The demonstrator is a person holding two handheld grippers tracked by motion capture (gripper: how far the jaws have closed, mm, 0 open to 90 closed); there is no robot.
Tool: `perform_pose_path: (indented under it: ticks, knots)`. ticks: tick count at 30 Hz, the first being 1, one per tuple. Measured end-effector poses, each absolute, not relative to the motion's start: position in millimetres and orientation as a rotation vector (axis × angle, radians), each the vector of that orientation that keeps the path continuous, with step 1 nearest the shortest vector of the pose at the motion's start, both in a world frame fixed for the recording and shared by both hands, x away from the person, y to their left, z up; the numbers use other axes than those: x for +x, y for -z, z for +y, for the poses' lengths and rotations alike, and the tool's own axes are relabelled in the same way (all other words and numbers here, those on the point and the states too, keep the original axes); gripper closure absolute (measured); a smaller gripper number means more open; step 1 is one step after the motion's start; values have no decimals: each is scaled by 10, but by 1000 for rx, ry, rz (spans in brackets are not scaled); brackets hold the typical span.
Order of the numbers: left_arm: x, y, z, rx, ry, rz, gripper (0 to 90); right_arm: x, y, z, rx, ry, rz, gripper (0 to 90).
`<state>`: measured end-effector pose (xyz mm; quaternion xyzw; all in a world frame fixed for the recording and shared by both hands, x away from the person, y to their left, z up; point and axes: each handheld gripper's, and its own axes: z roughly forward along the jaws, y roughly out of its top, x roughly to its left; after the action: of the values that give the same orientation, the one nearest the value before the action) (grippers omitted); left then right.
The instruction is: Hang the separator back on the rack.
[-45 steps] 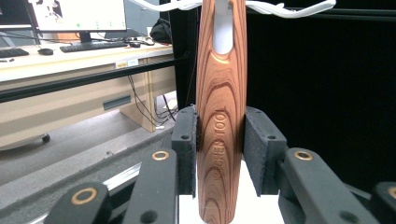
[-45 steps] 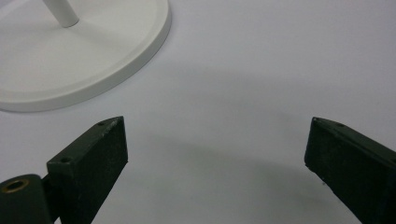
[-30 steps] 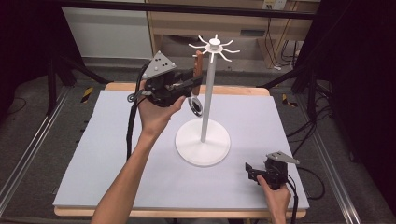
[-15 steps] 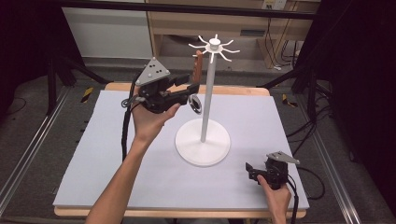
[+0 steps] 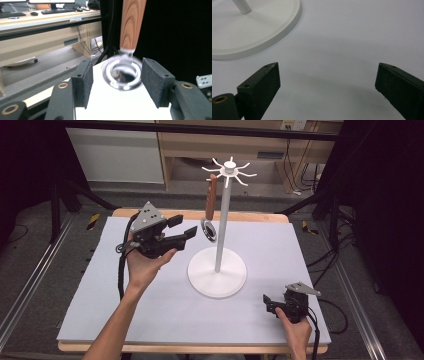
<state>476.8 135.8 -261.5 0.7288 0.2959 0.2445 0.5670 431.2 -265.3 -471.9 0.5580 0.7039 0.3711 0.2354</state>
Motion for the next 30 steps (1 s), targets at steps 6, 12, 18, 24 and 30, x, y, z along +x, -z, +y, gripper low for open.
perform_pose_path:
  ticks: [6, 12, 18, 24, 30]
  knots:
    - [4737, 2852, 1530, 1735, -571, 737, 410, 4313, 4721, -2654, 1534, -1014, 1932, 65]
    - [4734, 3110, 1664, 1766, -568, 787, 400, 4318, 4732, -2667, 1538, -1002, 1929, 64]
    - [4699, 3328, 1779, 1794, -560, 822, 392, 4317, 4737, -2681, 1549, -991, 1928, 64]
    - [4631, 3600, 1881, 1837, -548, 856, 376, 4314, 4743, -2700, 1566, -976, 1925, 65]
    - [4578, 3925, 2065, 1875, -540, 924, 369, 4318, 4765, -2728, 1578, -953, 1931, 66]
